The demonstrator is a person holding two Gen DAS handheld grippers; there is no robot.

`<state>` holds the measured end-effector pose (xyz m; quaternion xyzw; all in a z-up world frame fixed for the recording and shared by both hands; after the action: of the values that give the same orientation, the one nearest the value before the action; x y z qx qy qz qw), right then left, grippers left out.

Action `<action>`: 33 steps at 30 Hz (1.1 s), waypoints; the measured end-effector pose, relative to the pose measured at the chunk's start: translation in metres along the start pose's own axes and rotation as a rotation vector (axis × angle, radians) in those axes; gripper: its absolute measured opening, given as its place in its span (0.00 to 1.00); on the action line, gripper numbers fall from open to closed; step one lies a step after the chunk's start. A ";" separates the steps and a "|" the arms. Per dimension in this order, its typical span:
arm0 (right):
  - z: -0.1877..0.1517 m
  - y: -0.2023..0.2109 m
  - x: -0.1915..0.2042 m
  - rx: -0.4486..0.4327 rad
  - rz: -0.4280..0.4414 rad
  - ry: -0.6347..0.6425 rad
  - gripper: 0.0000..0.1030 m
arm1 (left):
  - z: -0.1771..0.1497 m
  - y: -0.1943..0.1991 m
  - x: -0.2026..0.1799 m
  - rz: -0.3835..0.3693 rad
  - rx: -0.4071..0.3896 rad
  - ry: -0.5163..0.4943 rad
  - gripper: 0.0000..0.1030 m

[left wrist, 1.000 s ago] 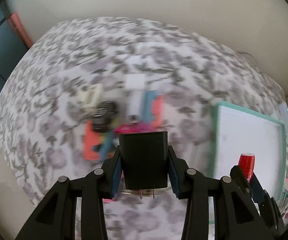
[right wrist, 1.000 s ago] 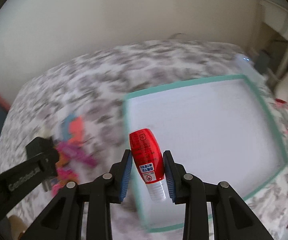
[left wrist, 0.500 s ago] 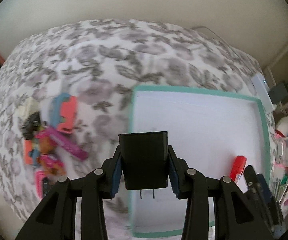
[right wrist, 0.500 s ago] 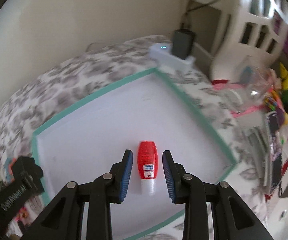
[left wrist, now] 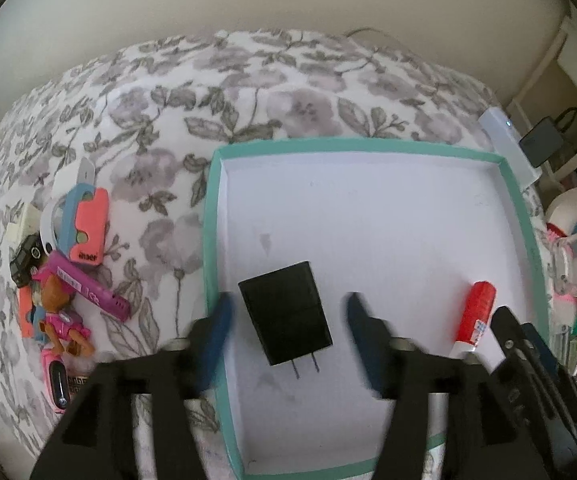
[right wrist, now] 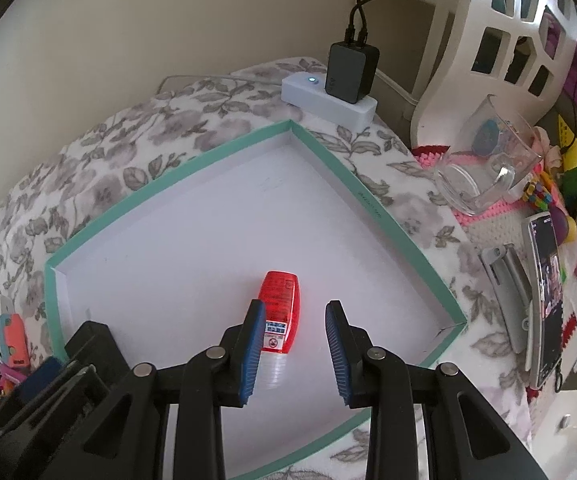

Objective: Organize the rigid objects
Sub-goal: 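Lower the black charger into the teal tray with the left gripper while the right releases the glue bottle there, then move both open tools back over the pile of objects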

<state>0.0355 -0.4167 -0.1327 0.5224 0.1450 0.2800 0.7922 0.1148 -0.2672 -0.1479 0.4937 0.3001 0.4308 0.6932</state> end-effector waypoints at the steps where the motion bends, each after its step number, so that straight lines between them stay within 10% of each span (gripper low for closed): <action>1: 0.000 0.000 0.000 0.001 -0.001 0.000 0.32 | 0.001 0.003 0.000 -0.009 -0.009 0.002 0.73; 11: 0.000 0.004 0.007 -0.013 -0.006 0.032 0.35 | -0.001 0.020 0.017 0.052 -0.057 -0.005 0.86; 14: 0.000 0.006 0.007 -0.022 -0.012 0.038 0.55 | -0.002 0.021 0.023 0.064 -0.058 0.012 0.88; 33: -0.008 0.001 0.016 -0.021 -0.003 0.076 0.97 | -0.012 0.010 0.075 0.090 0.010 0.164 0.97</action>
<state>0.0437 -0.4008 -0.1345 0.5030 0.1729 0.2998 0.7920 0.1351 -0.1933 -0.1421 0.4731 0.3353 0.4990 0.6440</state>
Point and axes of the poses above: each gripper's, at about its wrist camera, not at the fingertips, and y roughly against the way its jaws point, x to its left, z to its top, the point moved 9 cm from there along -y, roughly the way its jaws point, and after that the axes turned 11 degrees about -y, right-handed, at the moved point
